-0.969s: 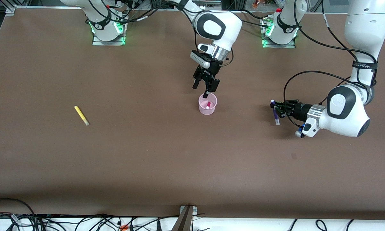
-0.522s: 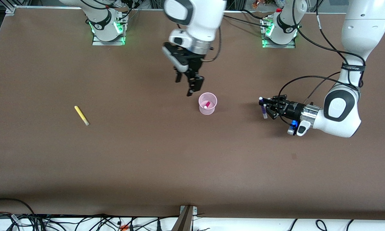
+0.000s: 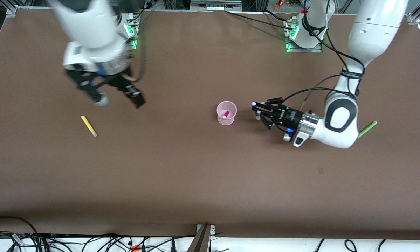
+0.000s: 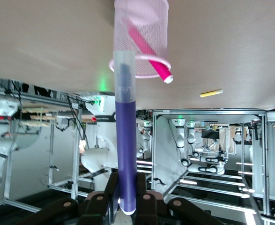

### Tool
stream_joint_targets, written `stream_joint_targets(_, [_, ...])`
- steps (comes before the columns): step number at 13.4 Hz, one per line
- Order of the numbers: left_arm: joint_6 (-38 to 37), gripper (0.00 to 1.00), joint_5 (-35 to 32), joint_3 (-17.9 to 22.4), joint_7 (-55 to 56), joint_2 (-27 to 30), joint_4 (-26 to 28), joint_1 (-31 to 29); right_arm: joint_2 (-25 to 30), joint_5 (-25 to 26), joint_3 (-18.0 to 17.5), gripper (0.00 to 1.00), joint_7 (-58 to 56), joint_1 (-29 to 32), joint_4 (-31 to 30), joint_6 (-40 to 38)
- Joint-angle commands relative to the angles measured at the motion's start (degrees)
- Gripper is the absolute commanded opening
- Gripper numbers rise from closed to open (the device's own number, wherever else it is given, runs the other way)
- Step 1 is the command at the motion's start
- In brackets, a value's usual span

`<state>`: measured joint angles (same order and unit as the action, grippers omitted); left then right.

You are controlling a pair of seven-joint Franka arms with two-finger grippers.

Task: Organize pens into pink holder with both arms
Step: 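Move the blue marker over the holder while the right gripper withdraws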

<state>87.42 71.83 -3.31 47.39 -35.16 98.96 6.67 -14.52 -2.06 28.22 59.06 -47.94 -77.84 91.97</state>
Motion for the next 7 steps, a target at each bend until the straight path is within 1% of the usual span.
stream_joint_targets(1, [3.61, 0.00, 3.75, 0.15, 4.28, 0.17, 0.62, 4.29, 3.88, -3.81, 8.47, 0.91, -17.50, -0.49, -4.76, -2.05])
stream_joint_targets(3, [6.52, 0.00, 5.76, 0.06, 6.57, 1.14, 1.85, 6.15, 4.86, -7.76, 17.52, 0.91, -33.23, -0.49, -8.28, -1.97])
stream_joint_targets(4, [6.79, 0.00, 7.26, -0.20, 7.45, 1.05, 1.94, 6.42, 4.77, -9.09, 21.13, 0.91, -40.27, -0.49, -9.77, -1.97])
stream_joint_targets(6, [7.66, 0.00, 8.23, -0.47, 8.16, 0.79, 2.03, 6.77, 4.59, -9.28, 25.98, 0.91, -53.19, 0.82, -13.46, -1.36])
stream_joint_targets(7, [9.15, 0.00, 9.19, -0.64, 8.16, 0.62, 2.64, 7.73, 4.51, -9.28, 26.87, 0.91, -59.52, 2.65, -15.31, -0.66])
